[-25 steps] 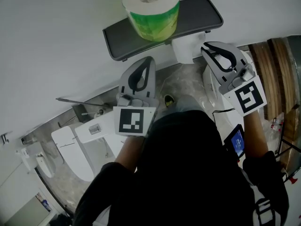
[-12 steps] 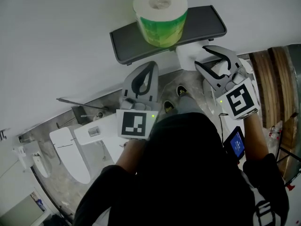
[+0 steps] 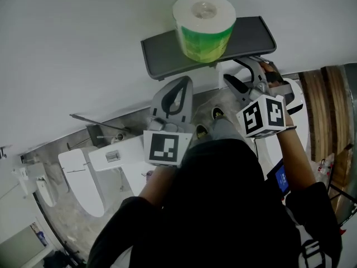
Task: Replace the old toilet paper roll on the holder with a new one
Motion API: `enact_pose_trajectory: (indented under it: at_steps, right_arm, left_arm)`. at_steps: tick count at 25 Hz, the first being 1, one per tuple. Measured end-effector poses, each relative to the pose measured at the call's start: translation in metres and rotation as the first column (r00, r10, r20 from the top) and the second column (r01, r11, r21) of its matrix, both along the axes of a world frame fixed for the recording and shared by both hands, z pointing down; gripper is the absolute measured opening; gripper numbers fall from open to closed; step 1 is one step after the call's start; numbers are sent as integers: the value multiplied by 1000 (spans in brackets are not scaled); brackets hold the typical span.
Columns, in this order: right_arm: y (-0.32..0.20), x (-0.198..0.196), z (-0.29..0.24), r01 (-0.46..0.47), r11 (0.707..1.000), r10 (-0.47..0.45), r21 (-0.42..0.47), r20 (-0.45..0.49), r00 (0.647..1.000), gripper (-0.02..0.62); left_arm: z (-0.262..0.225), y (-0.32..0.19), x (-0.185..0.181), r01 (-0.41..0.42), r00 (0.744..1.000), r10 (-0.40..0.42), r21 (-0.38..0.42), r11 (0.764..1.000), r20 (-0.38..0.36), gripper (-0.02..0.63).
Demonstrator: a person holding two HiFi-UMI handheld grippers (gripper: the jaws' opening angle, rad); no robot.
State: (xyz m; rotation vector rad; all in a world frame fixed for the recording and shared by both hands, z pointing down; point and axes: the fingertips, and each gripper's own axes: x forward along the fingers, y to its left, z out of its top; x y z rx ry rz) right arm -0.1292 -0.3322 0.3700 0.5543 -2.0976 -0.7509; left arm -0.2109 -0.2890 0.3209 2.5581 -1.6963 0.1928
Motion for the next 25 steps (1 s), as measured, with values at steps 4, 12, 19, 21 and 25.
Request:
enact_pose_trajectory:
  at_steps: [4, 12, 19, 21, 25]
  right_arm:
    - [-7, -4, 8, 30, 993, -17, 118, -109, 994, 236]
    - [-17, 0, 10, 37, 952, 29, 304, -209, 977, 218]
    - [-22, 12, 11, 27, 930, 68, 366, -244, 967, 216]
    - [-24, 17, 9, 23, 926, 80, 377, -254, 964, 216]
    - [-29, 29, 8, -6, 928, 106, 372, -250, 962, 216]
  left_arm:
    - [-1, 1, -6, 10, 1000, -10, 6, 1000, 4, 14]
    - [-4, -2, -9, 8, 1000, -8, 24, 1000, 1, 14]
    - [-5, -5, -4, -6, 1000, 6, 24, 1000, 8, 14]
    - [-7, -6, -4, -9, 1000, 9, 24, 1000, 11, 14]
    - [-11, -8, -4, -8, 1000, 8, 30, 1000, 14, 14]
